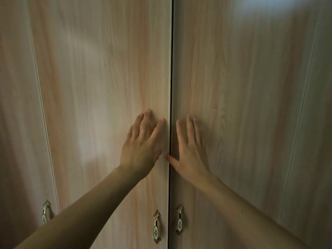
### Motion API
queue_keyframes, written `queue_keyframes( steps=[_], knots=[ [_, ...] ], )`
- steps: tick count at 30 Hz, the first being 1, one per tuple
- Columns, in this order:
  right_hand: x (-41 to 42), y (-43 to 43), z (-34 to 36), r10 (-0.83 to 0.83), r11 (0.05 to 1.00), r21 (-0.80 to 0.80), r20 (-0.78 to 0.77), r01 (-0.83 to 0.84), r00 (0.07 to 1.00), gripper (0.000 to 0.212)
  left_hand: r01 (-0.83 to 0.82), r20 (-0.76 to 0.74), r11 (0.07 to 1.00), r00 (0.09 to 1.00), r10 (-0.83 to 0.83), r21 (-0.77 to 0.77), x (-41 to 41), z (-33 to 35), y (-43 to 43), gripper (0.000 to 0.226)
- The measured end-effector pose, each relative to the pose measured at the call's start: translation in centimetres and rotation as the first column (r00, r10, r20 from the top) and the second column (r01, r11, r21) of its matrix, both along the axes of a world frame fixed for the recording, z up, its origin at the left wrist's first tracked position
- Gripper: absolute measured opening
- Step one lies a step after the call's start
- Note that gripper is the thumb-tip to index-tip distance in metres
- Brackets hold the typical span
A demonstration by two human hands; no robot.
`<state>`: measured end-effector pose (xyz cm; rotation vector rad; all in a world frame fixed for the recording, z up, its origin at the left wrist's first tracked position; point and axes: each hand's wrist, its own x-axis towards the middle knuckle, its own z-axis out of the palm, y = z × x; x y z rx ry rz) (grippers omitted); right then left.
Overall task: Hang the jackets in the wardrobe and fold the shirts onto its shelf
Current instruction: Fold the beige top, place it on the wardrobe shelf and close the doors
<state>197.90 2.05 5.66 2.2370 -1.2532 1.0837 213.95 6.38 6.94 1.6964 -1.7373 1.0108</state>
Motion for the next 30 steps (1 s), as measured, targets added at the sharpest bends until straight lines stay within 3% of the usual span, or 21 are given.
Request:
queue_keyframes(
  steps=[30],
  knots=[
    [1.1, -3.8, -0.8, -0.12, 0.987, -0.111, 0.009, 0.12, 0.993, 0.113, -0.026, 0.016, 0.998, 0.999, 0.027, -0.05, 0.8, -0.8, -4.3, 0.104]
  ],
)
